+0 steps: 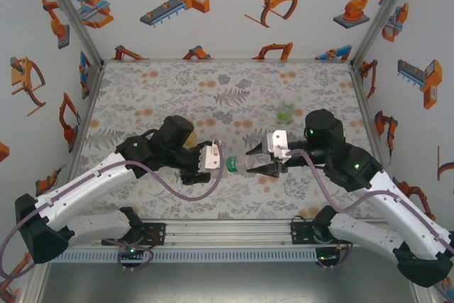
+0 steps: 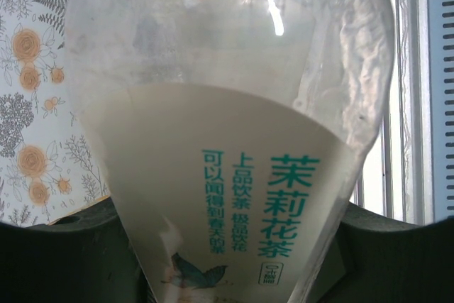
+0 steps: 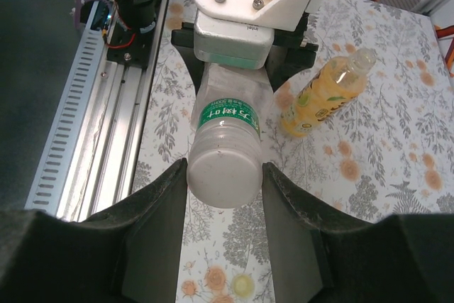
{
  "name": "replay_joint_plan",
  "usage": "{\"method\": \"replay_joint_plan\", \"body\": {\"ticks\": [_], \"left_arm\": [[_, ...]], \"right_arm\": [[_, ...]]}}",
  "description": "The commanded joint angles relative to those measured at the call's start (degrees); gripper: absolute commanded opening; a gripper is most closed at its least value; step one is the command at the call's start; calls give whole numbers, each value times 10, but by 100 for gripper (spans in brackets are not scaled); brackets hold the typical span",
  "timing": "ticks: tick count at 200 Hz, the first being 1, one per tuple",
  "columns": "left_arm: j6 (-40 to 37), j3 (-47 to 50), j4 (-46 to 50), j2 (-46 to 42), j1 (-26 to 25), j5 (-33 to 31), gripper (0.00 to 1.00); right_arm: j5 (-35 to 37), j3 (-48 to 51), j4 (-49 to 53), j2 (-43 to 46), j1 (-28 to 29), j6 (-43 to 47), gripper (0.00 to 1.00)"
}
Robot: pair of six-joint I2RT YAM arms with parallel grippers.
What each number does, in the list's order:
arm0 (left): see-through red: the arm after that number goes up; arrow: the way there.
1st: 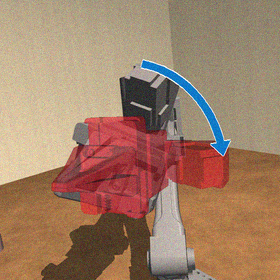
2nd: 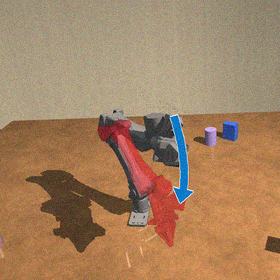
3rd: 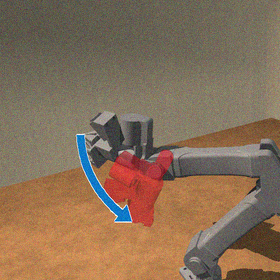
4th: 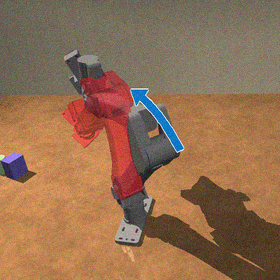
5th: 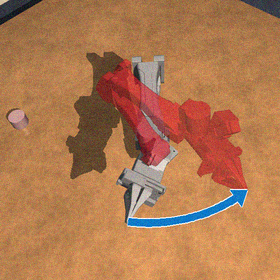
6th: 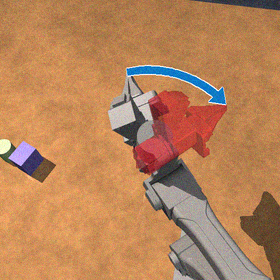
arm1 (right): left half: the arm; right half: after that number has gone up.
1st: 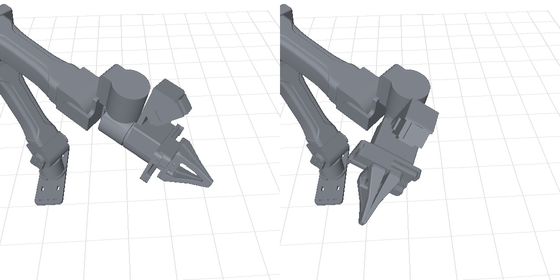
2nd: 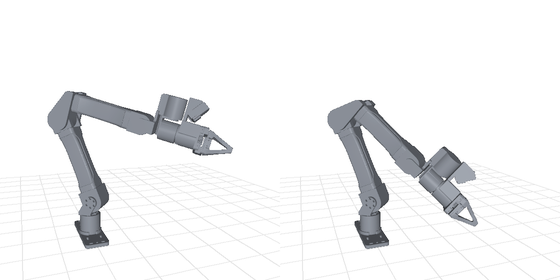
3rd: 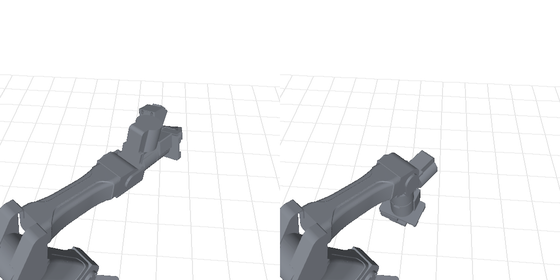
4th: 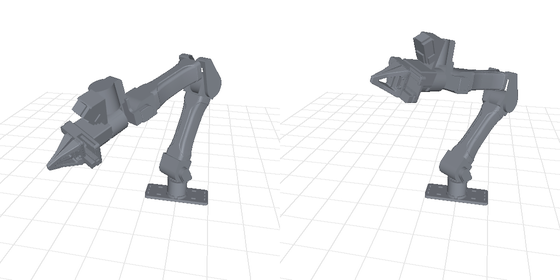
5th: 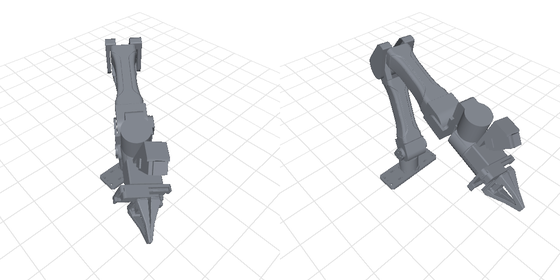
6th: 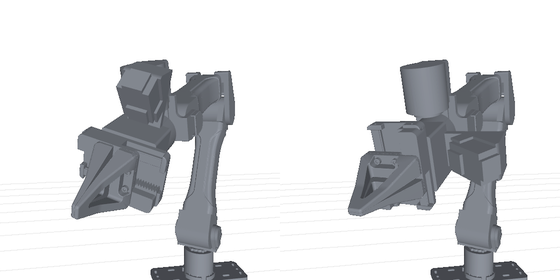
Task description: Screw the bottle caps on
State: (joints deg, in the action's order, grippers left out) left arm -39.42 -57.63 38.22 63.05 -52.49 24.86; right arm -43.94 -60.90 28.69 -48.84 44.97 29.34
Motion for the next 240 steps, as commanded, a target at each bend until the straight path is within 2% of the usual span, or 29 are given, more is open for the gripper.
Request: {"method": "replay_joint_plan", "body": {"ticks": [1,50,87,138,165,183,204,240], "left_arm": [[-6,-17,-4,-4,-5,12,1],[1,-5,-29,-20,-5,-9,0],[7,4,-49,-28,-5,-32,0],[14,6,-58,-25,-5,-71,0],[17,7,-64,-25,-5,-87,0],[18,10,-69,-26,-5,-91,0],[18,10,-70,-25,-5,-94,0],[20,10,-69,-23,-5,-94,0]], "right_arm": [[1,-16,-16,-7,6,-20,0],[37,4,-75,-2,7,-152,0],[90,32,-141,9,7,-295,0],[248,43,-171,4,7,-565,0],[282,32,-149,-19,6,-704,0],[296,10,-109,-35,7,-785,5],[293,-17,-72,-53,8,-835,11],[271,-36,-46,-81,8,-875,24]]}}
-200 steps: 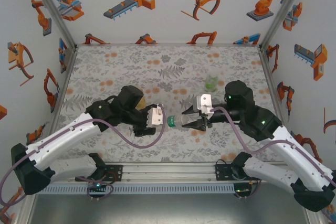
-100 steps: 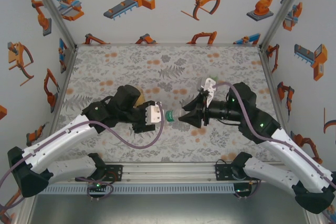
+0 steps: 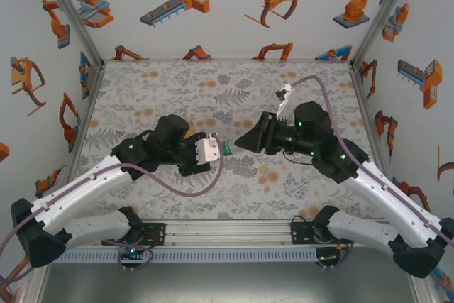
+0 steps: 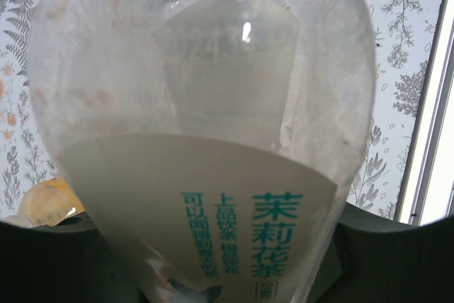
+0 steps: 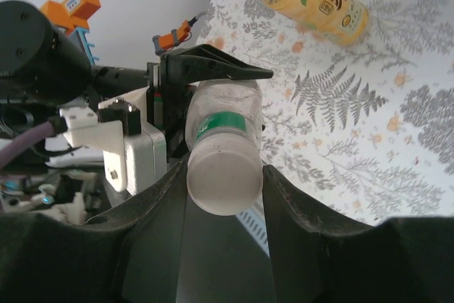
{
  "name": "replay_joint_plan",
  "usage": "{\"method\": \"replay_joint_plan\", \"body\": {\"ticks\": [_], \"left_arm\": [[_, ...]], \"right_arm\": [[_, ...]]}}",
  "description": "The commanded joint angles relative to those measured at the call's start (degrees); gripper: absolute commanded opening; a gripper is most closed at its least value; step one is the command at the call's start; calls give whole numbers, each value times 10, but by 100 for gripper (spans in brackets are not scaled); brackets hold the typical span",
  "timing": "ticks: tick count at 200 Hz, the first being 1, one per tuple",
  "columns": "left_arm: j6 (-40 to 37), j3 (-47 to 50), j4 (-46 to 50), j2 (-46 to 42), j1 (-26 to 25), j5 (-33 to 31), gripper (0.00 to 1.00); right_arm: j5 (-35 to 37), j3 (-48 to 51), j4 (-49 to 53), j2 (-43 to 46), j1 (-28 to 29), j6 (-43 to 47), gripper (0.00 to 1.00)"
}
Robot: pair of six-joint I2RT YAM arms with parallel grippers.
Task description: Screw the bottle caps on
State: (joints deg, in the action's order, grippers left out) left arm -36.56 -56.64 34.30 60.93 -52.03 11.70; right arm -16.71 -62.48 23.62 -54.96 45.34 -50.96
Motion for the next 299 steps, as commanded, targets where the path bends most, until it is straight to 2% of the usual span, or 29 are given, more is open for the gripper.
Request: {"method": "replay_joint_plan", "body": {"ticks": [1,25,68,104,142,173,210,249,275,299], "left_arm": [[-9,0,-31,-2,-10,38,0],[-9,2,-33,-4,-10,36,0],[-13,4,-32,-1,-10,28,0],[-15,3,-29,1,-10,25,0],[-15,2,-28,0,-10,30,0],[-16,1,-26,-2,-10,38,0],[-16,-1,-22,1,-11,49,0],[-16,-1,-21,-1,-12,52,0],[-17,-2,-19,-3,-14,58,0],[-17,-1,-17,-4,-15,59,0]], "right_arm": [[-2,-21,5,-21,4,-71,24],[-1,-23,4,-22,4,-68,39],[22,-34,3,2,4,2,59],[47,-42,9,31,4,56,69],[69,-63,35,39,4,121,71],[67,-33,-13,66,4,218,67],[-11,21,-78,116,4,405,67],[-127,25,-68,127,4,590,68],[-153,24,-60,113,4,644,68],[-186,36,-85,98,4,649,68]]}}
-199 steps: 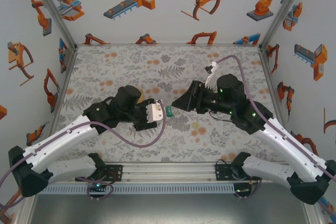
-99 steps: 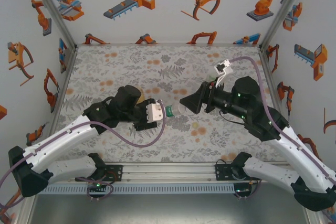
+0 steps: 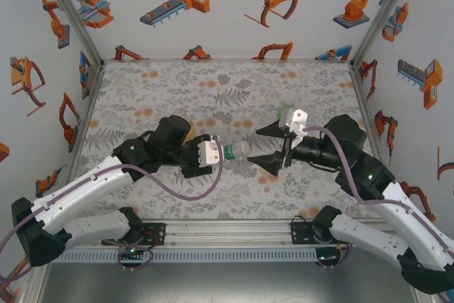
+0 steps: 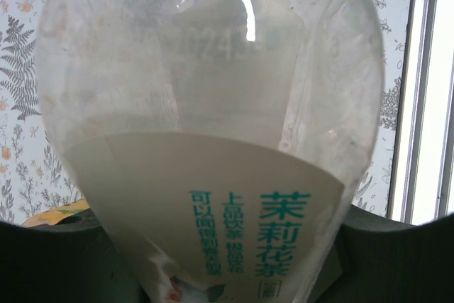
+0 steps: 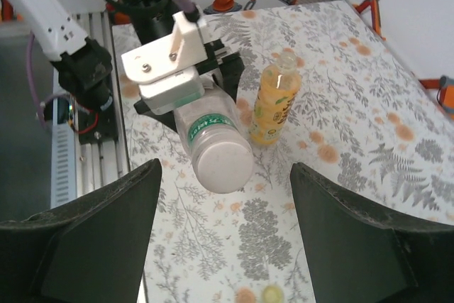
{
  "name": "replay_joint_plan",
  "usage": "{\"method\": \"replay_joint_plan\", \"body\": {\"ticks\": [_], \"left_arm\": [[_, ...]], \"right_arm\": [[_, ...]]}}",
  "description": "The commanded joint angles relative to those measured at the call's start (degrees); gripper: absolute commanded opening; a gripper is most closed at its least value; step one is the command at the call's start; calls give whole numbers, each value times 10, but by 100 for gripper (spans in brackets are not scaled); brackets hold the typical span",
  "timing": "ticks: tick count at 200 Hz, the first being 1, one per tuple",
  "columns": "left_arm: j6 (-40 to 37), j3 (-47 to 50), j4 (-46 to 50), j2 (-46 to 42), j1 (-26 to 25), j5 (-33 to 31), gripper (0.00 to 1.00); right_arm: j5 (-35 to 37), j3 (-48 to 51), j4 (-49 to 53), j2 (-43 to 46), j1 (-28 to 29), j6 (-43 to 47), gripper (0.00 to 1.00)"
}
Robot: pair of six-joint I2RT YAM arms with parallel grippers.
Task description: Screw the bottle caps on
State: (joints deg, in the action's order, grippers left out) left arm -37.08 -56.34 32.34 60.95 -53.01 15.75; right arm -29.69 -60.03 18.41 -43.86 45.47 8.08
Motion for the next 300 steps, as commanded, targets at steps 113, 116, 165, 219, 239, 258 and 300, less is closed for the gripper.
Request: {"method": "replay_joint_plan", "body": {"ticks": [113,116,165,219,239,258,300], "left_arm": [[-11,0,4,-24,-9,27,0],[-11,1,3,-25,-9,28,0],[-11,2,4,-23,-9,29,0],[-11,2,3,-22,-9,27,0],[-11,3,3,-23,-9,25,0],[-11,3,2,-24,-9,21,0],[-9,2,2,-22,-9,13,0]], "right_arm": [[-86,28,-40,-31,3,66,59],[-86,29,-40,-32,3,66,58],[-89,32,-38,-30,3,65,51],[-95,30,-44,-34,3,61,44],[-98,30,-48,-33,3,57,37],[-84,27,-48,-34,3,38,35],[-2,45,-101,-30,3,-104,29]]}}
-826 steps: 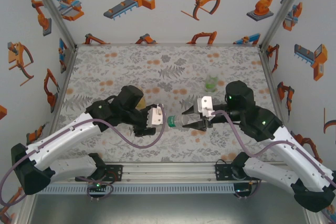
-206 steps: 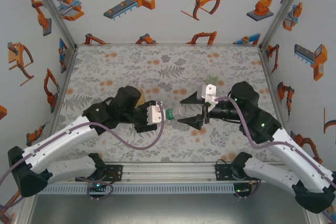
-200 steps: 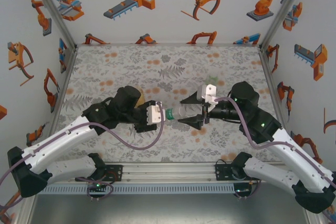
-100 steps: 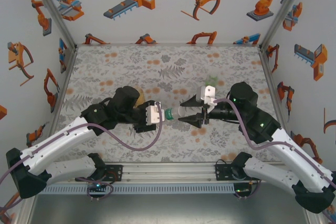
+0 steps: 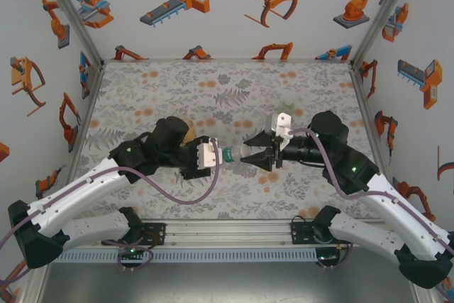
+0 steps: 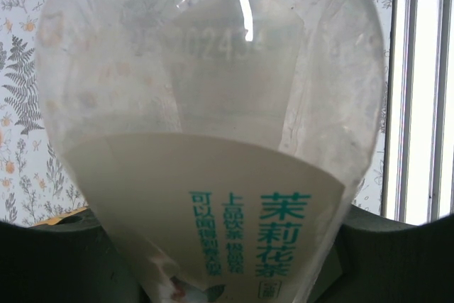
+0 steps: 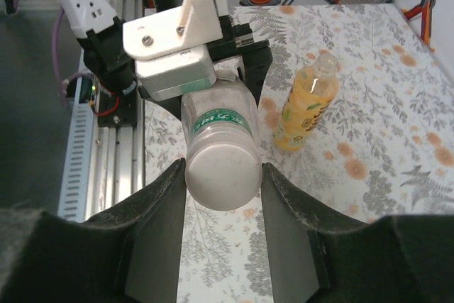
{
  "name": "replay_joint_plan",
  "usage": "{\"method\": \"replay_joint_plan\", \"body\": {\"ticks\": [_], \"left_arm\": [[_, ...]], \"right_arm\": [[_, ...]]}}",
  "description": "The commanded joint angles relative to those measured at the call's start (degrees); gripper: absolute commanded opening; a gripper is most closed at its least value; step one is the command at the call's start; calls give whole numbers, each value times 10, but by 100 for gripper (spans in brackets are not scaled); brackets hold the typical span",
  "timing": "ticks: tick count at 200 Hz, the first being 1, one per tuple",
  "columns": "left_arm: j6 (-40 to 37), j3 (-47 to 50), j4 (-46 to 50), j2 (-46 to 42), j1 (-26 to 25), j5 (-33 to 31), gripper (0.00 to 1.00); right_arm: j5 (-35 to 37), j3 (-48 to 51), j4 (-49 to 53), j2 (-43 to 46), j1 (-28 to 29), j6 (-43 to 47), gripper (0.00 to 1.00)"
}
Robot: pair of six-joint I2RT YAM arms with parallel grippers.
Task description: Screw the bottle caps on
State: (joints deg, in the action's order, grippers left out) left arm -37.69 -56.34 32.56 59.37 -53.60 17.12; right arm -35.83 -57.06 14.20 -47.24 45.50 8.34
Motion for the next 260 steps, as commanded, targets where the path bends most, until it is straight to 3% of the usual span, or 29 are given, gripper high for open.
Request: {"method": "replay_joint_plan", "body": {"ticks": [1,23,50,99,121,177,210,243,260], "left_arm": [[-3,2,0,-7,-2,-1,0],[-2,4,-3,-7,-3,-9,0],[0,7,-9,-9,-3,-19,0],[4,16,-22,-8,-3,-33,0],[5,15,-23,-5,-3,-35,0],[5,18,-27,-7,-3,-36,0],[3,19,-25,-11,-3,-22,0],[2,18,-24,-9,-3,-14,0],[2,18,-23,-9,-3,-12,0]], "right_arm": [[63,16,-61,4,3,-112,28],[132,29,-87,0,3,-247,20],[211,42,-90,-3,3,-408,18],[284,50,-51,-6,3,-616,16],[285,56,-48,-6,3,-679,16],[262,35,-43,-16,3,-659,30],[253,-6,-2,-15,3,-571,54],[240,-34,6,-3,3,-481,63],[233,-53,22,-3,3,-423,63]]}}
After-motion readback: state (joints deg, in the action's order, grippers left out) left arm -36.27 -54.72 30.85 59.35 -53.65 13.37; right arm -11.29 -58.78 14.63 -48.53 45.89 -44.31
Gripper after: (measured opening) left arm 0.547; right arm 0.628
